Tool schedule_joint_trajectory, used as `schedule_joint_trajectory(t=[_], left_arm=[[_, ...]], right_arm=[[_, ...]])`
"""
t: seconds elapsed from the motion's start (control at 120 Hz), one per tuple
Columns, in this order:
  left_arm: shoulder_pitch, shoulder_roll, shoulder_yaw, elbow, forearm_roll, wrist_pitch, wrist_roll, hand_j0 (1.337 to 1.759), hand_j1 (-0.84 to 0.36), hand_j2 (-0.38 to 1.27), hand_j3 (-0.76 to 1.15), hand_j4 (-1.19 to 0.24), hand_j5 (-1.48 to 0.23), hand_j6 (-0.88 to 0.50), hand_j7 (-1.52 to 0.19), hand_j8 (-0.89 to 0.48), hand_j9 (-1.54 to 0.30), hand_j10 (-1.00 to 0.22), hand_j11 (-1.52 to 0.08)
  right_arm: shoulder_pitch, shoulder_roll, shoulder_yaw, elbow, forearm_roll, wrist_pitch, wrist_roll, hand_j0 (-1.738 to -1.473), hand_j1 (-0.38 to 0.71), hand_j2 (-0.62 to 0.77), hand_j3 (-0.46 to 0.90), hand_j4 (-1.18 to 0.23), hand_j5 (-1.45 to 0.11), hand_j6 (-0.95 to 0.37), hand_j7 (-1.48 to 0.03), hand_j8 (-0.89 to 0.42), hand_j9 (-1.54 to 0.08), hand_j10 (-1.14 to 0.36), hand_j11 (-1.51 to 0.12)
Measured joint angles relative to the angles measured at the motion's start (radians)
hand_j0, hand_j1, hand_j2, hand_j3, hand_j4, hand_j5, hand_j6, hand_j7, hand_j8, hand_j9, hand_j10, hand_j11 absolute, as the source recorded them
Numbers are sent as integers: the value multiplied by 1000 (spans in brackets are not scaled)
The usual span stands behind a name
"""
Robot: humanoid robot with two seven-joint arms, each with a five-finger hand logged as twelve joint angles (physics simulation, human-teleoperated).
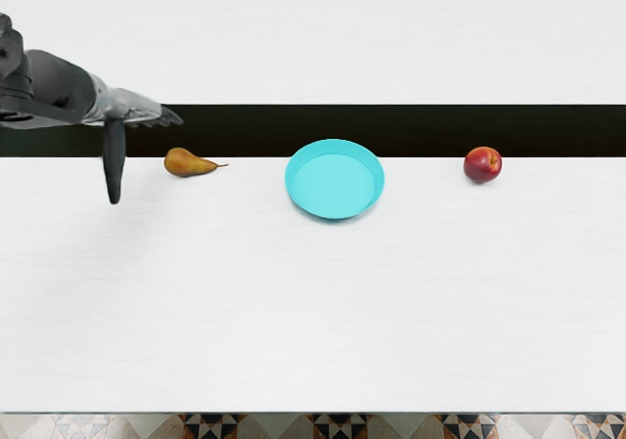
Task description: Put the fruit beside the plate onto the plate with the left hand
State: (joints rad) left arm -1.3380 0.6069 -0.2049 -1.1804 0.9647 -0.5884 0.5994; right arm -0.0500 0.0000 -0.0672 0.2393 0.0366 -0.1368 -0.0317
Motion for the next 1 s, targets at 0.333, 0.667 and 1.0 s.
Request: schedule_joint_trajectory(t=[0.333,0.667,1.0], left_arm=[[-9,-180,94,93,193,166,11,1658,313,7,0,-33,-40,-34,-40,-34,-40,-33,-39],[-4,-292,192,241,257,317,11,1658,74,47,0,-233,-300,-234,-299,-234,-299,-233,-299],[33,-350,250,254,250,394,11,1658,39,54,0,-263,-338,-264,-338,-263,-337,-262,-337]], right_arm=[[-2,0,-2,-1,-1,0,0,-1658,-314,-6,0,-29,-38,-29,-38,-29,-38,-29,-38],[-1,0,-2,-1,-1,0,0,-1658,-314,-6,0,-29,-38,-29,-38,-29,-38,-29,-38],[-1,0,-1,-2,-1,0,0,-1658,-314,-6,0,-29,-38,-29,-38,-29,-38,-29,-38]])
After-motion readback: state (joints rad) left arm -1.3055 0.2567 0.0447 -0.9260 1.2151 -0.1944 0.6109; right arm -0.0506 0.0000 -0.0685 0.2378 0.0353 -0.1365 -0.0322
